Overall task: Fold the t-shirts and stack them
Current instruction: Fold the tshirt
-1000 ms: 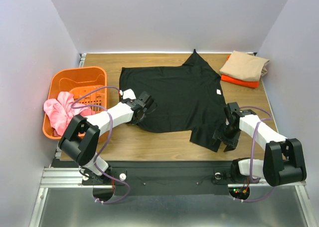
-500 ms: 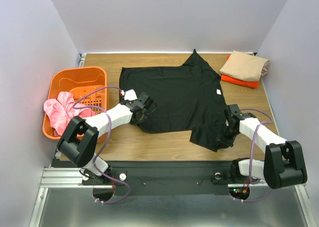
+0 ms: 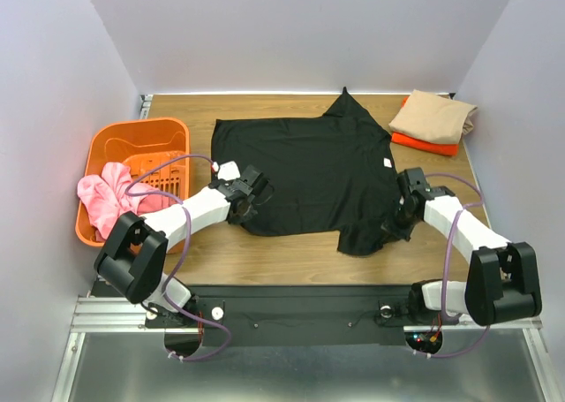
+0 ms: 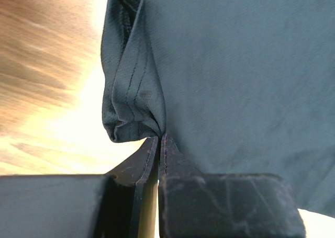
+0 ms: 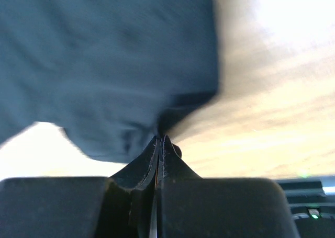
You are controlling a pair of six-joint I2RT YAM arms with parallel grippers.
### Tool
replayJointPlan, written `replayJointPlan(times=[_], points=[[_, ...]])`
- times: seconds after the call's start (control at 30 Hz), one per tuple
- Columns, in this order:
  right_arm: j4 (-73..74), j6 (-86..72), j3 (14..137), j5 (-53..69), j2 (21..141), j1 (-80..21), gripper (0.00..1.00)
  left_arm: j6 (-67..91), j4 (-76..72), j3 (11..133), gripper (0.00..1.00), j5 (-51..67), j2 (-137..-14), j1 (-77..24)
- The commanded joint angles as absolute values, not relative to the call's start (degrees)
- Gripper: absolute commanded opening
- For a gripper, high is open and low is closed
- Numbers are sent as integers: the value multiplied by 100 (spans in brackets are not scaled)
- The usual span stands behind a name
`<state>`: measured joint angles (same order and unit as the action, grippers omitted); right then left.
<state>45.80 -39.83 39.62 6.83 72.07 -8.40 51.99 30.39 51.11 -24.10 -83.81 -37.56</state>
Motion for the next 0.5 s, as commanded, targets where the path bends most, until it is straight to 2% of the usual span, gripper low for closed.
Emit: replayJointPlan(times=[0.0,0.47], points=[[4351,-3841,4649,598,7444,-897,0,5045,3392,5291,0,-2487,-8288,-3648],[4043,-3296,6467,185,8990,-905,0,4632,3120,5792,0,-1969,-8771,-3068]])
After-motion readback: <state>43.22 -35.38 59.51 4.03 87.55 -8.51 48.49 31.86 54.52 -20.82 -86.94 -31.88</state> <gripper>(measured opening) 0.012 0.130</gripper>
